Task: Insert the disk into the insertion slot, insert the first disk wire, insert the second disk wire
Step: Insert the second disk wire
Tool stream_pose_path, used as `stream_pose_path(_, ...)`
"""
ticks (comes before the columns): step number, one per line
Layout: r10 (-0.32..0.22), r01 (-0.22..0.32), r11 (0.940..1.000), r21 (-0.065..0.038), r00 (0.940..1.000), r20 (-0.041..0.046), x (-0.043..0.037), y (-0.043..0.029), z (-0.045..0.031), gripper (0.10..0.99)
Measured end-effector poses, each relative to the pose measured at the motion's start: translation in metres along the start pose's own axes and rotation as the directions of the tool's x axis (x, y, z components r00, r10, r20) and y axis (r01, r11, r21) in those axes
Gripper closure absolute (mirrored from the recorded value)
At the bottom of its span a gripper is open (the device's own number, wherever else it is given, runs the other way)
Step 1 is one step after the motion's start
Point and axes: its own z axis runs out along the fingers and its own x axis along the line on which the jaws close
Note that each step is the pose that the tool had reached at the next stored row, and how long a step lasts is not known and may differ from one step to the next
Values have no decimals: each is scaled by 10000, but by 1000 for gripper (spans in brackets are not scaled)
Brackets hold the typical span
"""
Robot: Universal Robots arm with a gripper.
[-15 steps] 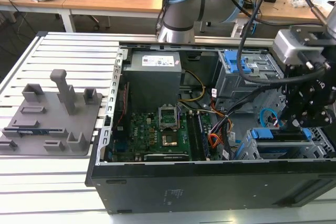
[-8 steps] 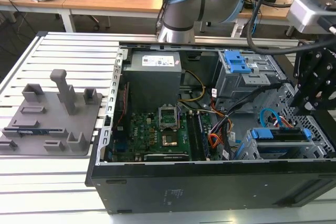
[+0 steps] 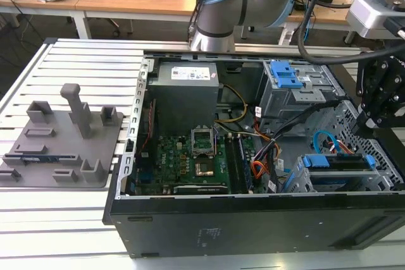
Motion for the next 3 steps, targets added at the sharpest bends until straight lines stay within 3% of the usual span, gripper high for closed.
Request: stream_pose_path(3,0,0,10000,0,10000,0,0,0,0,980)
